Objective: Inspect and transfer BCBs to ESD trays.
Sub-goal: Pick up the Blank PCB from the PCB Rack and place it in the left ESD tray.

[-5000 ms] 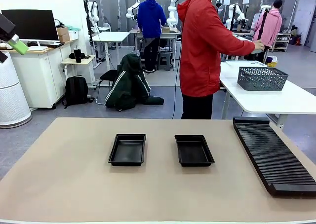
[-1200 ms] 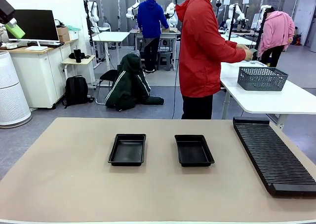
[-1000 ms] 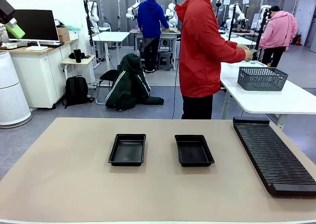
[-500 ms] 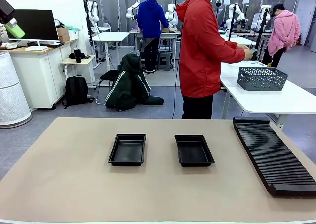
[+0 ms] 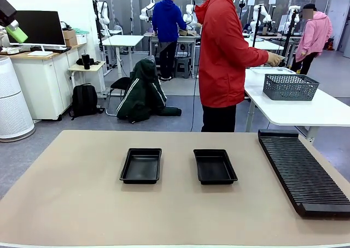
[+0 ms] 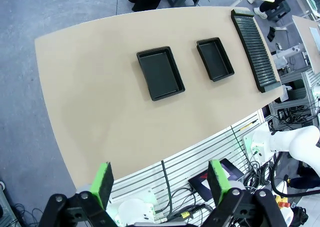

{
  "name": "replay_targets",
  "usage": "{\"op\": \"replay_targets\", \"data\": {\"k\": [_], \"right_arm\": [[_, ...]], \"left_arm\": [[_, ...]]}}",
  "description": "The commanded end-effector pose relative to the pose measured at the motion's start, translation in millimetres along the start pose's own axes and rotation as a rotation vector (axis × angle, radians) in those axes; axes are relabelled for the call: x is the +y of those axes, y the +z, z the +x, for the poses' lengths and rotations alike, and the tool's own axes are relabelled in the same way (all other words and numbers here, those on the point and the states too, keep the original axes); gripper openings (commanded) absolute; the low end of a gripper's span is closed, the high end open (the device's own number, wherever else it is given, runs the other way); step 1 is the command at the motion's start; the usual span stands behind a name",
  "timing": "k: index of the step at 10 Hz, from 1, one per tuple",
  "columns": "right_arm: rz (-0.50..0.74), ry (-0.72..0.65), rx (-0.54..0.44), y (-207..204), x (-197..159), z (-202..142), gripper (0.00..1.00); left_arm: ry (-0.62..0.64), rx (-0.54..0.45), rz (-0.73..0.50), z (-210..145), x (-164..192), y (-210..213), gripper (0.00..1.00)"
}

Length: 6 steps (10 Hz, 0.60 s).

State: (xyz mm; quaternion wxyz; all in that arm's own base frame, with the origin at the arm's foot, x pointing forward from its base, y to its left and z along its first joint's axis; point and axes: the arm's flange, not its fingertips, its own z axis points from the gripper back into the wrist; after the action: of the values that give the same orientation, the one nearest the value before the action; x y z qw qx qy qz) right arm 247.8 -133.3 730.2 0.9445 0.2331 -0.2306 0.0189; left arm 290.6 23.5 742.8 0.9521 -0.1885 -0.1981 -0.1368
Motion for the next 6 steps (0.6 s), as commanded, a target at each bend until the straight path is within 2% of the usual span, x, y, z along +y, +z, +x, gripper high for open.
{"op": "replay_targets", "data": {"k": [1,3,6], "right_arm": [[-0.013,0.025,0.02,1,5,2,1.0],[-0.012,0.016,0.023,1,6,5,1.0],[-0.004,0.007,0.003,-1,4,1,1.0]], "left_arm": [[0.0,-0.001,-0.003,0,0,1,1.0],[0.0,0.0,0.0,0,0,0,1.0],[0.006,0.073,0.008,18,3,15,1.0]]}}
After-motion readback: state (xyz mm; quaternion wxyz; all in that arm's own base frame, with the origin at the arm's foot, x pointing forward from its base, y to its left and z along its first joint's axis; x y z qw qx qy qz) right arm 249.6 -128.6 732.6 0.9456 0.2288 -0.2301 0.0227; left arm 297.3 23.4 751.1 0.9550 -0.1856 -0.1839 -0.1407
